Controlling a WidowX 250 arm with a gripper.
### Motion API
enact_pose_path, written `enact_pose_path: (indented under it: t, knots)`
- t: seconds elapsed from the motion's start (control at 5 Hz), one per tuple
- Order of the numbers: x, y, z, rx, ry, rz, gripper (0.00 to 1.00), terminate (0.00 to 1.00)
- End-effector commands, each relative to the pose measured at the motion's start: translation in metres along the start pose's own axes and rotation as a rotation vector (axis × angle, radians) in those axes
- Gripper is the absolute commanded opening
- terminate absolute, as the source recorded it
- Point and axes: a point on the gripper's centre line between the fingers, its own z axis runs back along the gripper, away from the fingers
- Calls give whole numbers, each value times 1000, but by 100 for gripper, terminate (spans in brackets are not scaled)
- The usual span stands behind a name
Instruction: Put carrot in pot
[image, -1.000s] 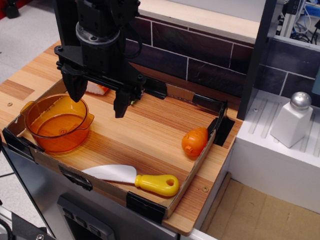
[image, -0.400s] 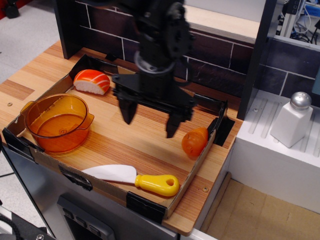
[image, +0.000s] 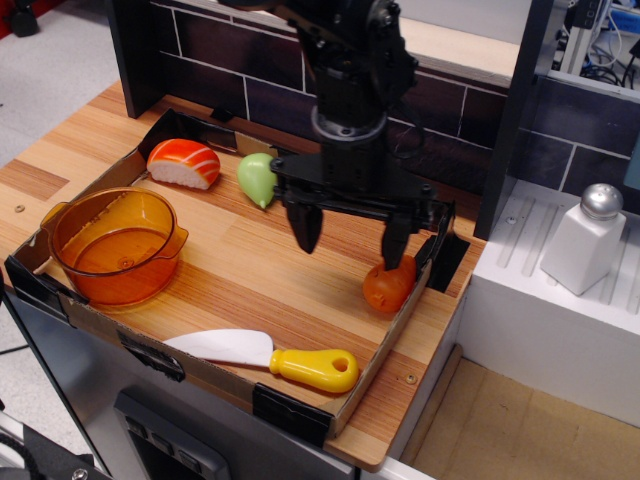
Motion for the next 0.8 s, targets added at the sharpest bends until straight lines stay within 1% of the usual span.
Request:
enact_pose_path:
  t: [0.0, 0.2, 0.4, 0.6]
  knots:
    - [2, -14, 0, -61, -11, -15, 100, 0]
    - [1, -20, -9, -63, -4, 2, 100, 0]
    - [-1, -21, -20, -14, 7, -12, 100, 0]
    - [-4, -22, -26, 3, 3, -12, 100, 0]
